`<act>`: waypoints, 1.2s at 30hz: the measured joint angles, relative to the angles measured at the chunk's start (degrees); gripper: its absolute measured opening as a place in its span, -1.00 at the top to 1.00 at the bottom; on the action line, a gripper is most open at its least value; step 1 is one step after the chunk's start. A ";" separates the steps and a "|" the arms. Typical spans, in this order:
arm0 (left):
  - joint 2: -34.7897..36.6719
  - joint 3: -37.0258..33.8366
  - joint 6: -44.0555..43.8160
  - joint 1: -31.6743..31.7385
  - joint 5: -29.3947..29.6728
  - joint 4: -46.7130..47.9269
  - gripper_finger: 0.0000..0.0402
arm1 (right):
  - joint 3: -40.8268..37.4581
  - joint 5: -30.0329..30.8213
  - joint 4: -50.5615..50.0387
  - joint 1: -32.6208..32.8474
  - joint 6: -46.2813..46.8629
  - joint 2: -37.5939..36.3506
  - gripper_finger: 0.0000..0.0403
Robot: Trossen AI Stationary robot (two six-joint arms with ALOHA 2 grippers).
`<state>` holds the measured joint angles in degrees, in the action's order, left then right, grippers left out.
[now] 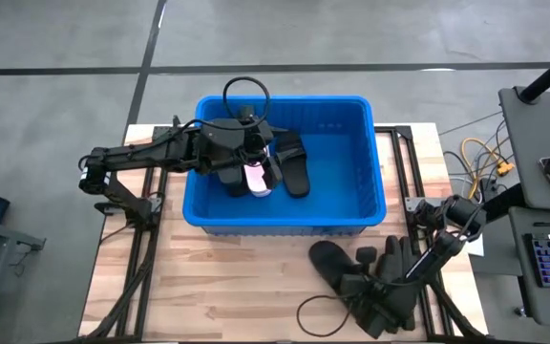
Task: Pick and place slides into bin
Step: Put the left black slide into the bin
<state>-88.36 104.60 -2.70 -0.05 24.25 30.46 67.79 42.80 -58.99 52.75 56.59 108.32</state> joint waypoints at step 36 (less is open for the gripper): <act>5.75 0.35 4.38 -0.07 0.02 -0.08 -0.11 | 14.21 20.76 2.57 -24.97 -29.06 -42.60 0.96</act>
<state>-82.60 104.95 1.68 -0.12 24.27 30.38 82.00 63.56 -56.42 27.78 27.53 65.72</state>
